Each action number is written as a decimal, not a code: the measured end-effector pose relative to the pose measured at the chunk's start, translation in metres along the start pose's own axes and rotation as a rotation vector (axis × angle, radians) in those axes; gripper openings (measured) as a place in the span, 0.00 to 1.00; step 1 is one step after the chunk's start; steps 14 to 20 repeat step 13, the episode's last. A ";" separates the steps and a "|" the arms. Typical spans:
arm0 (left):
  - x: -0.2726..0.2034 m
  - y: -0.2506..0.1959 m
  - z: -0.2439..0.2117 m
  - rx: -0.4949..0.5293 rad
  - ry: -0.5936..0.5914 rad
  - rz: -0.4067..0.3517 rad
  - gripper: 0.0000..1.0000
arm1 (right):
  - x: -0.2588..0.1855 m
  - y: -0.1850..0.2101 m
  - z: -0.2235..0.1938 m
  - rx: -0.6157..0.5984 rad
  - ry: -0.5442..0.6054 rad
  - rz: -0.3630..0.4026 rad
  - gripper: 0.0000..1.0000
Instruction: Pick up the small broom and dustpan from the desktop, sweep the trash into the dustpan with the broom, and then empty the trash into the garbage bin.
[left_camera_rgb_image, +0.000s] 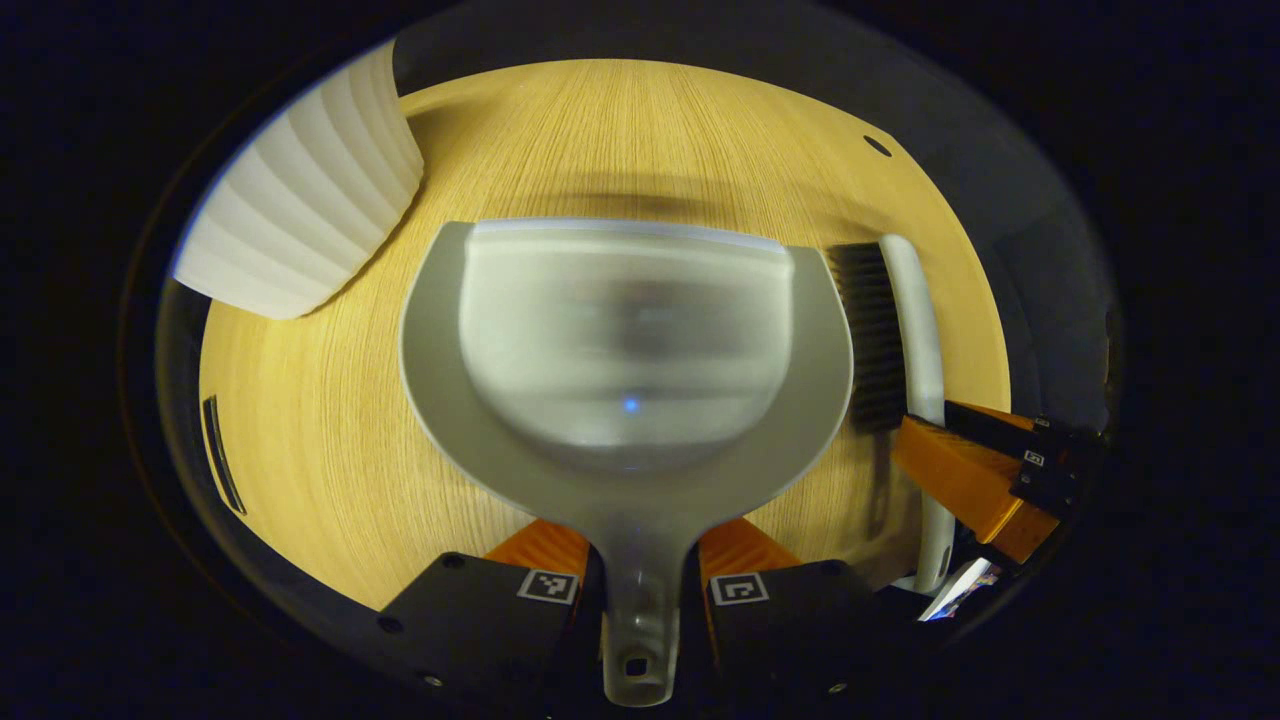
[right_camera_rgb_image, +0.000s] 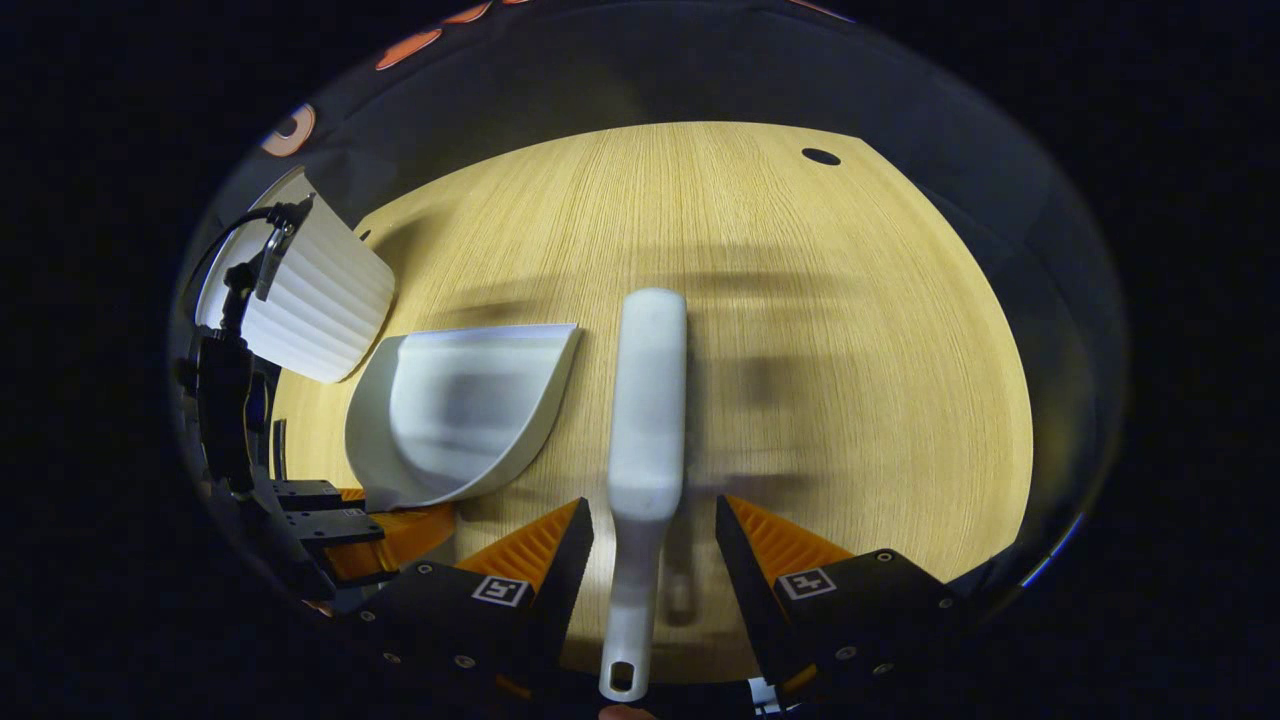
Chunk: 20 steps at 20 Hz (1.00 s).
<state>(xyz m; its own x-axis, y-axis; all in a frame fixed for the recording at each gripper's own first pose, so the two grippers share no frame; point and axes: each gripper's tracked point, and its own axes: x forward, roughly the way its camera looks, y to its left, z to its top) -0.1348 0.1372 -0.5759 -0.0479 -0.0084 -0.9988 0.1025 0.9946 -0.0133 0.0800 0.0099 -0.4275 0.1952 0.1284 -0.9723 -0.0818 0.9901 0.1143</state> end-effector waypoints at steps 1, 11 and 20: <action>0.002 -0.003 -0.001 -0.005 -0.010 -0.005 0.35 | -0.001 -0.001 0.001 0.005 -0.008 -0.003 0.76; -0.082 -0.011 0.017 0.075 -0.206 0.010 0.71 | -0.062 -0.009 0.051 0.014 -0.258 -0.003 0.87; -0.121 -0.009 0.041 0.095 -0.318 0.032 0.72 | -0.094 -0.012 0.079 0.002 -0.371 -0.014 0.87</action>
